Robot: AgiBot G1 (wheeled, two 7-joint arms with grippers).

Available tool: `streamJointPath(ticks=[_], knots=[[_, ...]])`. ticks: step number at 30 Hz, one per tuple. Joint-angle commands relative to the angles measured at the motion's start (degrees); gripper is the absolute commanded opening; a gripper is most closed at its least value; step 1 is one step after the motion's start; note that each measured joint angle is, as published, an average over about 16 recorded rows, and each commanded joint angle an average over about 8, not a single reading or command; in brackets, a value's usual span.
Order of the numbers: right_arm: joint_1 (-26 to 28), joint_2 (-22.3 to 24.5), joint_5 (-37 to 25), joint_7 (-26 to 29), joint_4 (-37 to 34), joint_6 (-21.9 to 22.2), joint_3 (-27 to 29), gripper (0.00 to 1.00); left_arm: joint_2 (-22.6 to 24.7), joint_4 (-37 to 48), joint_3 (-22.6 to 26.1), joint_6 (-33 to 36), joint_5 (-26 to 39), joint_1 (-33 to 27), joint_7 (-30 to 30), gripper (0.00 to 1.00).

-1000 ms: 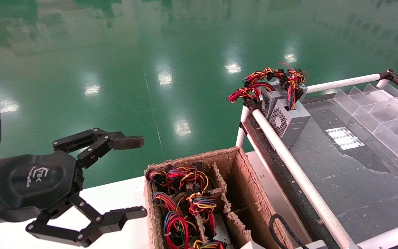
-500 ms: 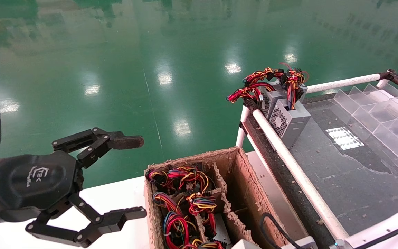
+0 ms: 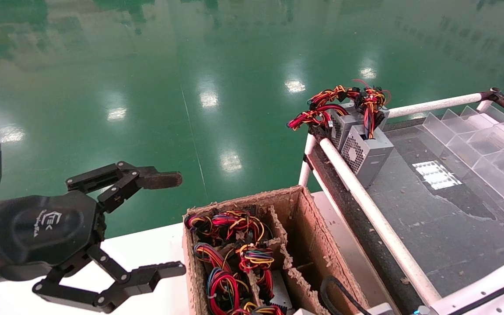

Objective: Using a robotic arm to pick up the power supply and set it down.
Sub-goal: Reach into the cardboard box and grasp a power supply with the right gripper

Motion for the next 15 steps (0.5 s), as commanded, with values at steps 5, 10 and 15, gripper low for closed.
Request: streamJointPath(ticks=[5,10,15], knots=[[-0.37,0.47,-0.82,-0.24,0.94,1.57,-0.28,0.00,0.00,0.00,0.00,0.00,0.00,0.00,0.00,1.00],[-0.97,0.92,-0.99,0.05,2.14,3.08,-0.13,0.00,0.00,0.00,0.00,0.00,0.00,0.00,0.00,1.00],[-1.49,1.37,-0.96,0.43,3.62,4.24,0.05,0.00,0.00,0.00,0.00,0.00,0.00,0.00,0.00,1.00]])
